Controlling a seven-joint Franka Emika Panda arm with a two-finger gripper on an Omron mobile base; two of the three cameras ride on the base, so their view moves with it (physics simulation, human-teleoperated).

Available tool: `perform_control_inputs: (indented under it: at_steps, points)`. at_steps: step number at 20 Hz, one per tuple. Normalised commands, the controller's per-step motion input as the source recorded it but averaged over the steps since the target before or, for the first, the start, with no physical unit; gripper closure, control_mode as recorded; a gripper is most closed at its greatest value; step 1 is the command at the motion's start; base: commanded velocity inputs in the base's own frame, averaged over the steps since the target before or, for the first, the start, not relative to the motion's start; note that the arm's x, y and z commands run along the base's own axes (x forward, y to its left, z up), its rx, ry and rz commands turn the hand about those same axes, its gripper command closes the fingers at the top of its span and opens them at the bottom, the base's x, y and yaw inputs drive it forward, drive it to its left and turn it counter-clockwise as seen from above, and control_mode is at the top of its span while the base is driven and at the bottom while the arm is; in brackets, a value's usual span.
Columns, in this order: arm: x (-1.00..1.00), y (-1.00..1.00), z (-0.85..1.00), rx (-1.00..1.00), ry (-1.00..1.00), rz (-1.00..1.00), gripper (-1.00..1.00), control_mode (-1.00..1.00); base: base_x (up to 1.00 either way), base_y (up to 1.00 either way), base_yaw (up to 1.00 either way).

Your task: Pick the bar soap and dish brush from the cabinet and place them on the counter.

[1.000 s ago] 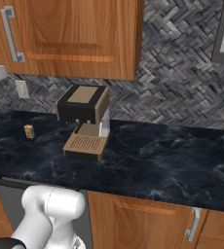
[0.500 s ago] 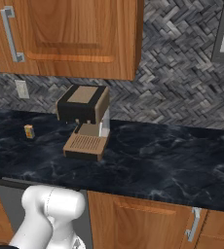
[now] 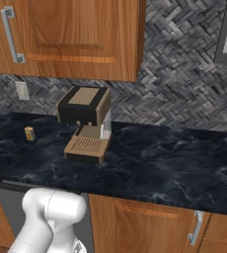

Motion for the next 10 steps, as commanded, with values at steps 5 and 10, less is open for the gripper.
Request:
perform_control_inputs:
  at_steps: [5, 10]
  points:
    - [0.00, -0.01, 0.22, 0.00, -0.05, 0.00, -1.00, -1.00, 0.00, 0.00, 0.00]
    - [0.08, -0.12, 0.02, 0.03, 0.02, 0.00, -1.00, -1.00, 0.00, 0.00, 0.00]
